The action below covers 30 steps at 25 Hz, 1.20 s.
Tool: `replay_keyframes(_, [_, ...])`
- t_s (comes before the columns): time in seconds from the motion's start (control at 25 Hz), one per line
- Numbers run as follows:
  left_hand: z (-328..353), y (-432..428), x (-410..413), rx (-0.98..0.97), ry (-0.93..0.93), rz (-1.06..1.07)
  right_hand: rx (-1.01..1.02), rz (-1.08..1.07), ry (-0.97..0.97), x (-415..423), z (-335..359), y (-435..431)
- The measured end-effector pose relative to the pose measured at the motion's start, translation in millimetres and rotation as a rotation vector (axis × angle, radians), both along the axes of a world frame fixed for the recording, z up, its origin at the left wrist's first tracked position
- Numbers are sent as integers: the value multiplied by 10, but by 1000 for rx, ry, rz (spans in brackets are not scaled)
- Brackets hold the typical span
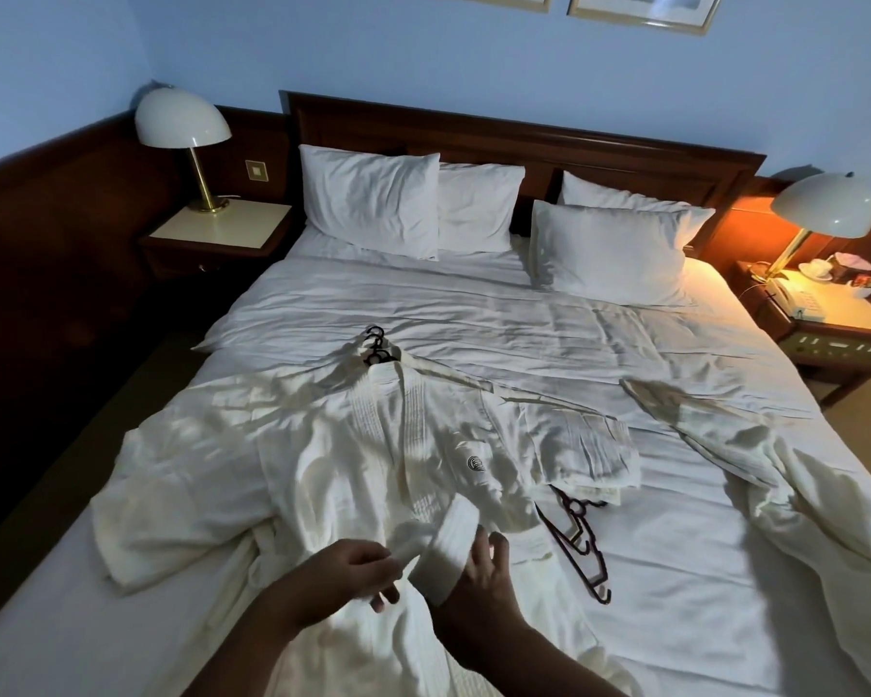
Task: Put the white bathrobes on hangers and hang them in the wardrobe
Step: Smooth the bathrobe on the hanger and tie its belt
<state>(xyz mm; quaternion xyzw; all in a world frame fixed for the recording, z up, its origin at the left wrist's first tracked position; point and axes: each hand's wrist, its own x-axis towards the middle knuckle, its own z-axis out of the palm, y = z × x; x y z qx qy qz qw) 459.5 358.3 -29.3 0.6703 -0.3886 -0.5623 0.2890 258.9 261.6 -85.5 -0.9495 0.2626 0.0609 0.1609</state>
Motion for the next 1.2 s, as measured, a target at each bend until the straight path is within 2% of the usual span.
replay_keyframes(0.04, [-2,-21,-43,47,19,-13,106,-34,-98,12,2,-51])
replay_keyframes(0.08, [-20,-46,-66,71,46,0,92,-67,-184,-48,-8,-63])
replay_keyframes(0.12, [-46,-86,-86,87,107,33,-18,-122,-230,-12,20,-120])
replay_keyframes(0.2, [-159,-188,-47,96,318,169,68,-117,-301,184,70,-204])
replay_keyframes(0.28, [-231,-274,33,22,565,299,-288,3,-284,284,149,-279])
replay_keyframes(0.36, [-326,-369,130,-90,685,426,-451,138,-256,313,293,-392])
replay_keyframes(0.4, [-330,-424,156,-111,685,511,-438,145,-266,321,323,-469])
replay_keyframes(0.48, [-243,-543,162,-155,591,671,-336,130,-272,338,390,-526])
replay_keyframes(0.56, [-97,-604,154,-259,297,650,-222,145,-310,343,405,-585])
replay_keyframes(0.64, [-126,-537,234,-370,-53,638,-13,90,-298,291,414,-673])
replay_keyframes(0.72, [-344,-337,428,-343,-376,729,240,-120,-261,87,272,-821])
replay_keyframes(0.8, [-729,3,695,-127,-495,860,553,-512,-216,-270,26,-1091])
replay_keyframes(0.88, [-1013,191,813,95,-326,1024,858,-924,-111,-623,-198,-1286])
replay_keyframes(0.96, [-1142,148,735,111,-67,1088,984,-1145,-62,-738,-388,-1406])
replay_keyframes(1.08, [-1232,-68,584,8,289,1082,1149,-1218,-259,-501,-560,-1593])
replay_keyframes(1.2, [-1420,-252,713,-53,257,1109,1340,-1296,-435,-235,-694,-1833])
